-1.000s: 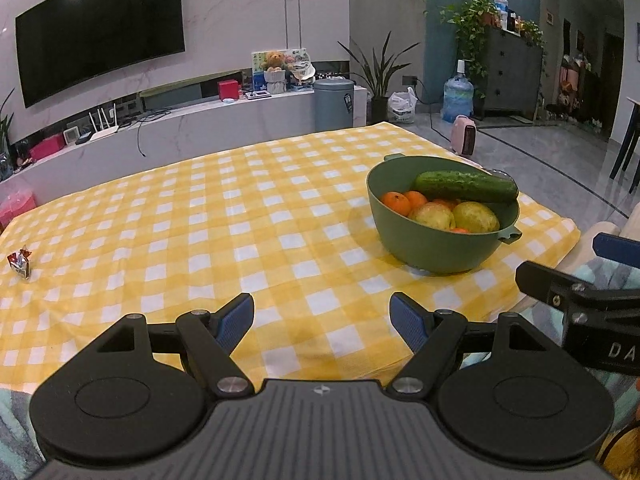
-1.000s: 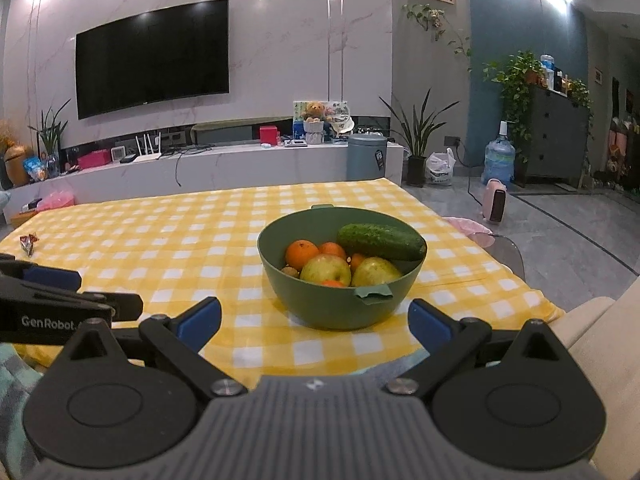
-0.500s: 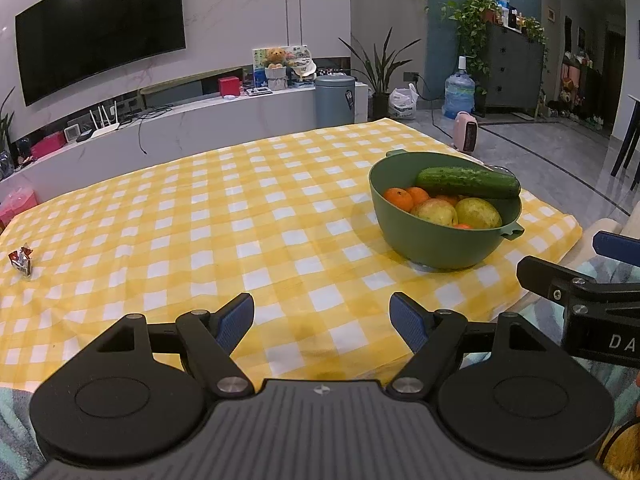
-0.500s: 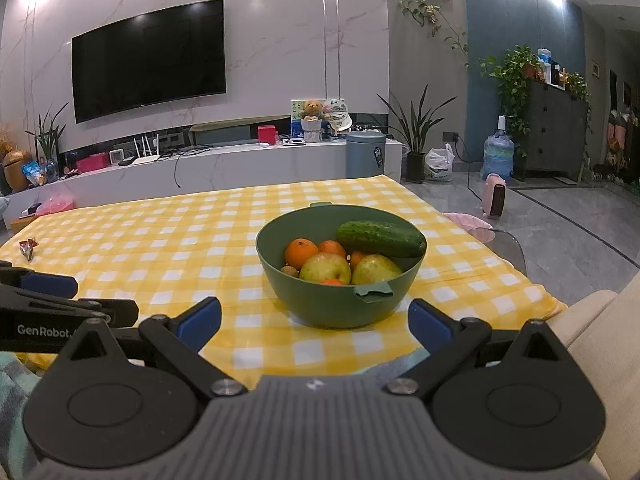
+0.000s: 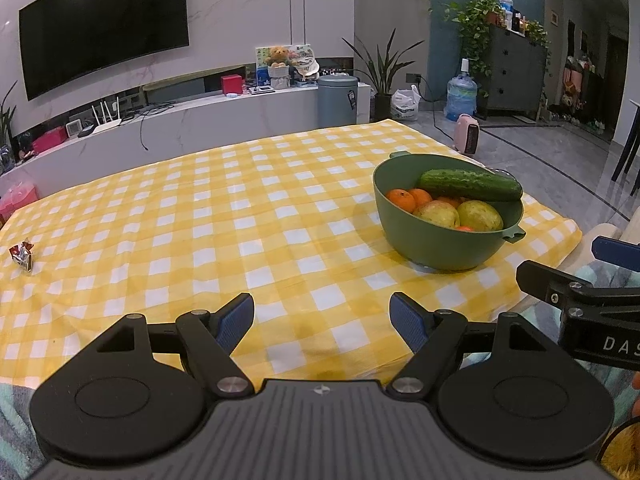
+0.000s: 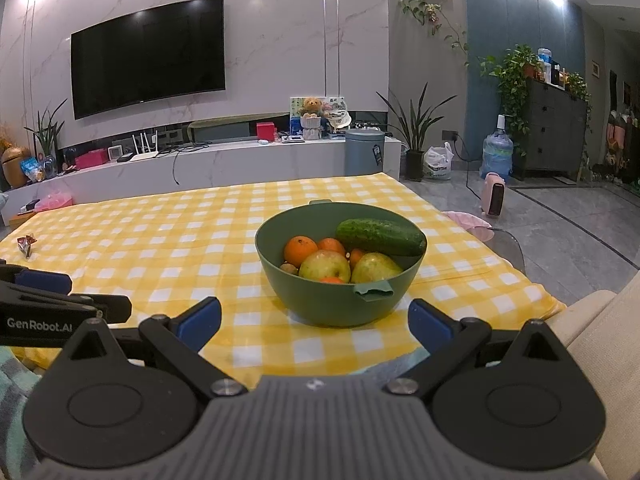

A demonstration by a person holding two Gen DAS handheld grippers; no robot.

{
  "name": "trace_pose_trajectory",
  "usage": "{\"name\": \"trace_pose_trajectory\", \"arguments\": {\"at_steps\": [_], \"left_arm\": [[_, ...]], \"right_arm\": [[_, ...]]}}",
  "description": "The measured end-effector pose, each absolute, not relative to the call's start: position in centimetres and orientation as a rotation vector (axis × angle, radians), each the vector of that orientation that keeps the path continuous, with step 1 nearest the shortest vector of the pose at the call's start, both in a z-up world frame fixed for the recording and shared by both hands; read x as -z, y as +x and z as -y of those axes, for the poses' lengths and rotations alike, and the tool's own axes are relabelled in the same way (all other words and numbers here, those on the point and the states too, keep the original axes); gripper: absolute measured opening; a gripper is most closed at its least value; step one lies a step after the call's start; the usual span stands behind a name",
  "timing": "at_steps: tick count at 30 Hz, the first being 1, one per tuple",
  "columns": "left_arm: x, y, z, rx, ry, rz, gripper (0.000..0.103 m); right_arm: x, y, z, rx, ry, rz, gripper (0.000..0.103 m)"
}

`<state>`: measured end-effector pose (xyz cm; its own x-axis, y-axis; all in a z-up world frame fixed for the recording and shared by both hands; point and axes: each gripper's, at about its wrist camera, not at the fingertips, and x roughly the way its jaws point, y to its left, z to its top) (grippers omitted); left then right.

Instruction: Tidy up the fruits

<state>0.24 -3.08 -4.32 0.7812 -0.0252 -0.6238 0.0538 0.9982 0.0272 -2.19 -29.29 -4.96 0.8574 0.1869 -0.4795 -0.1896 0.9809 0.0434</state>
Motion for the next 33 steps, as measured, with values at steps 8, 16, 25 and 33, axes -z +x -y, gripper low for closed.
{"name": "trace_pose_trajectory", "arguments": {"at_steps": [8,16,25,33], "left_arm": [[4.3,0.22,3.07,0.043,0.045,-0.673,0.091],[4.25,0.14,3.05,0.04,0.044,-0.673,0.09],[4.16,0.07,2.96,0.036,0.04,-0.673,0.091],[4.1,-0.06,2.92,0.022,0.041,-0.671,0.091]], "right_arm": [[4.98,-2.17,29.33,-0.197,-0.005,-0.504,0.096],[5.11,-2.12,29.37,-0.196,-0.003,-0.507,0.096],[5.18,-2.18,29.39,-0.195,-0.004,-0.511,0.096],[5.2,-2.2,29.41,-0.194,-0.004,-0.512,0.096]]}}
